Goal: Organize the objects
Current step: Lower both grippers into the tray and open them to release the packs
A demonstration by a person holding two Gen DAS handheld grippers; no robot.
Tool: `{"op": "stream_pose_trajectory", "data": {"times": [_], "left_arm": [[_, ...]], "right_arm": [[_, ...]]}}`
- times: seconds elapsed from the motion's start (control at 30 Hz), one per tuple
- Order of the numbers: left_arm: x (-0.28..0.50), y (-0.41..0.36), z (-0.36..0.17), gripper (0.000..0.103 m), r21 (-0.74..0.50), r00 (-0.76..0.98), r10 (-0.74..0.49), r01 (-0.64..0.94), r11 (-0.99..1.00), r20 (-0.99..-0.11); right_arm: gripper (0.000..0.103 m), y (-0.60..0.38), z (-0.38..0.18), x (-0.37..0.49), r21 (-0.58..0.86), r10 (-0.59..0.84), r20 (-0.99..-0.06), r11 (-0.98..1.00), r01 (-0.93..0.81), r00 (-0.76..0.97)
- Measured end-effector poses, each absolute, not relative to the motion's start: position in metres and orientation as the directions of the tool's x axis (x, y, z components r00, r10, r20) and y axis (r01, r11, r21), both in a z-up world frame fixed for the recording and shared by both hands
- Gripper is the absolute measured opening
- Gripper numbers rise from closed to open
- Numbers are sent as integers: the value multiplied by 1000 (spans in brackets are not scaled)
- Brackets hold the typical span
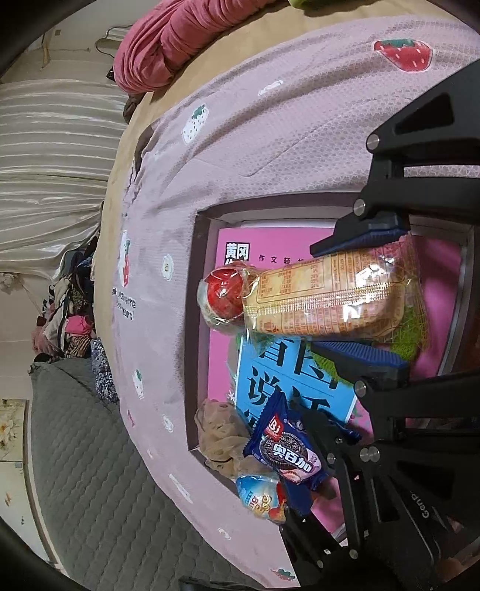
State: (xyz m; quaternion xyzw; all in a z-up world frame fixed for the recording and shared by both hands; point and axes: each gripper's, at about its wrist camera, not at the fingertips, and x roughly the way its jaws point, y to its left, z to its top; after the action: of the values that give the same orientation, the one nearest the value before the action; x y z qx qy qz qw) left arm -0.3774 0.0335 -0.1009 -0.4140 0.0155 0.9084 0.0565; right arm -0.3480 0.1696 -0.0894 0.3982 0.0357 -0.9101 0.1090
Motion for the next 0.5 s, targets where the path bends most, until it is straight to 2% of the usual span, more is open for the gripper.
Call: {"op": "stream_pose_trajectory", "data": {"times": [0.5], "left_arm": [[-379, 31, -105, 54, -33, -633, 101, -118, -992, -767]], "right_arm": [[45, 168, -96, -348, 28, -172, -747, -973, 227, -642]]}}
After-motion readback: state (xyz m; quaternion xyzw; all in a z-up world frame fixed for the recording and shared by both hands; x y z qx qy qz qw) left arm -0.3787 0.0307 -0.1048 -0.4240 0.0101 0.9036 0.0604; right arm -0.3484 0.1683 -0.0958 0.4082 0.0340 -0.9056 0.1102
